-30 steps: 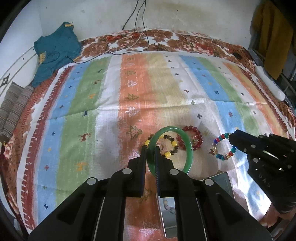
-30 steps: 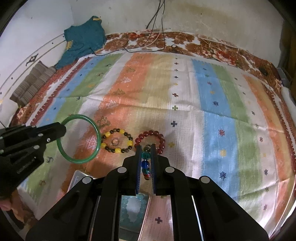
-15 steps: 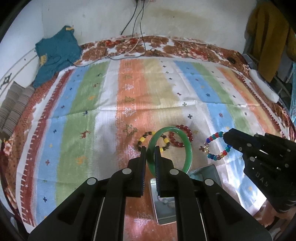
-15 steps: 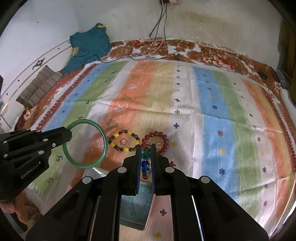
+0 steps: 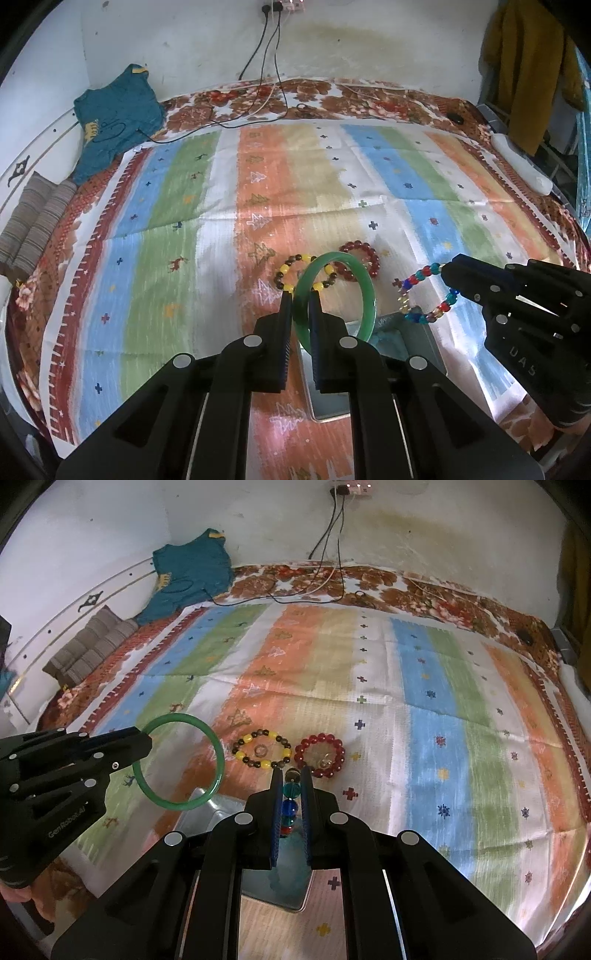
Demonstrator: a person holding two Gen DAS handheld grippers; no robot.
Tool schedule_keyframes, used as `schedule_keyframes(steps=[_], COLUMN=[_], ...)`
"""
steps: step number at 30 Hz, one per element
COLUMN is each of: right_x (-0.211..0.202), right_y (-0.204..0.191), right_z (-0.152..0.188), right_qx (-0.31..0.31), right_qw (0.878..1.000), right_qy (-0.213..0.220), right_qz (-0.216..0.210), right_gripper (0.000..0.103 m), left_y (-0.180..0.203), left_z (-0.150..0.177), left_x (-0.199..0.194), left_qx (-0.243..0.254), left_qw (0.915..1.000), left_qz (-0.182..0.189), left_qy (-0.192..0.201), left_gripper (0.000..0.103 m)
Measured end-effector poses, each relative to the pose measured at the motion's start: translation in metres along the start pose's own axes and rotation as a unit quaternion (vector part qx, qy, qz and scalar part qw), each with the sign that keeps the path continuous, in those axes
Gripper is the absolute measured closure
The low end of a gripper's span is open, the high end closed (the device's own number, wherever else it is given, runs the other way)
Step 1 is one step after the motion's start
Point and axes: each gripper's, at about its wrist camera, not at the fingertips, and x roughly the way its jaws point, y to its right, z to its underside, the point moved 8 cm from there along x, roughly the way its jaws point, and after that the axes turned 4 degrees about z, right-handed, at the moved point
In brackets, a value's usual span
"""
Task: Organize jewelry
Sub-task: 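Carry both bracelets over the silver tin and open both tools to release them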
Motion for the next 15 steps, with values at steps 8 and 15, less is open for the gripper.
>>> schedule_keyframes(steps=[8,15], right_x=[-0.009,-0.016], right_y=[-0.004,-0.006], right_z=[0.011,0.024], right_qx=[-0.002,-0.003], right_qw=[1.0,1.0], right_qy=[0.003,-0.001], right_qz=[0.001,-0.001], right_gripper=[0.093,0.093], left_y=[0.003,0.006], left_z=[0.01,0.019], left_x=[-0.008,-0.014], left_qx=[-0.001,-0.005], left_qw=[1.0,0.9998], left_qz=[0.009,0.018], left_qy=[0.001,-0.001], left_gripper=[0.094,0.094])
